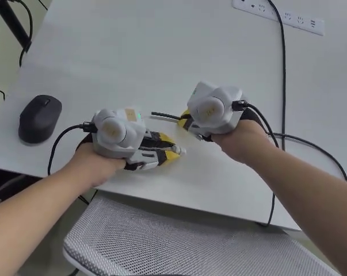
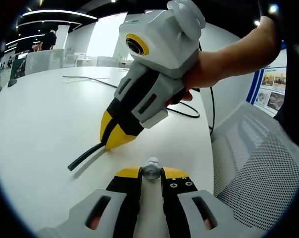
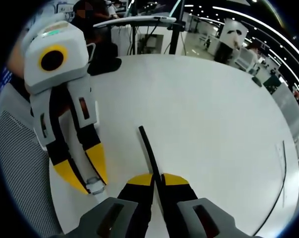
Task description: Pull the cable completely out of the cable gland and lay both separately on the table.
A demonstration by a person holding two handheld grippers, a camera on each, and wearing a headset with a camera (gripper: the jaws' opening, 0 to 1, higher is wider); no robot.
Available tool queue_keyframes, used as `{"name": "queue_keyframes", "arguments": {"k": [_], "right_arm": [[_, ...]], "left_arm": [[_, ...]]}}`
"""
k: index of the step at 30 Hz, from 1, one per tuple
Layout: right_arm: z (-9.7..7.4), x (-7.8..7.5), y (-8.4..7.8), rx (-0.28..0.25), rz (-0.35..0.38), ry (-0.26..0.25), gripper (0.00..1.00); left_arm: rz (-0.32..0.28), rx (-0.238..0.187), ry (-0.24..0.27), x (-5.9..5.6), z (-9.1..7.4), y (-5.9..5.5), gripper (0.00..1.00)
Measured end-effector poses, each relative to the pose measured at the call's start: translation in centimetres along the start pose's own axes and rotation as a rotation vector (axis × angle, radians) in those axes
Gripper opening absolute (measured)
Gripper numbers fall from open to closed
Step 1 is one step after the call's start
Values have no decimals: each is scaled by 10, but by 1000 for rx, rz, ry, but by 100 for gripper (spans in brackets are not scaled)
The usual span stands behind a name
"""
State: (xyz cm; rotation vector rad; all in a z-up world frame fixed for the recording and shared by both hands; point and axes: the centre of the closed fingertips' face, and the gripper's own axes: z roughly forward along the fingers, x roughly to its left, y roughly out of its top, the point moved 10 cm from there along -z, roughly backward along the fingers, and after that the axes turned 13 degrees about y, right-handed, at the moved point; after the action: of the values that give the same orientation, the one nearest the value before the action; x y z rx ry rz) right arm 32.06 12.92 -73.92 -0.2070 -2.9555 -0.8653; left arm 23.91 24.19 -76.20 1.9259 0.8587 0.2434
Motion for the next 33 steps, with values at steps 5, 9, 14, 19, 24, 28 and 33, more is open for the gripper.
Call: {"name": "queue_keyframes", "arguments": {"k": [5, 9, 14, 19, 24, 28, 33], "right_arm": [[1, -1, 0, -4, 6, 2, 2], [1, -1, 0, 2, 3, 2, 2], [1, -1, 1, 2, 6, 2, 3], [1, -1, 1, 8, 4, -6, 5], [0, -2, 1, 6, 7, -17, 8], [-4, -3, 2, -24, 16, -21, 11], [-14, -1, 4, -47, 15, -31, 14]], "left_arm": [[6, 4, 8, 0, 0, 0, 16], [22, 15, 8, -1, 0, -1, 16], [34, 19, 17, 0, 0, -1, 16], [35, 24, 19, 1, -2, -2, 16], [30, 21, 21, 1, -2, -2, 16], [18, 14, 17, 1, -3, 1, 17], [24, 21, 24, 0, -3, 2, 19]]}}
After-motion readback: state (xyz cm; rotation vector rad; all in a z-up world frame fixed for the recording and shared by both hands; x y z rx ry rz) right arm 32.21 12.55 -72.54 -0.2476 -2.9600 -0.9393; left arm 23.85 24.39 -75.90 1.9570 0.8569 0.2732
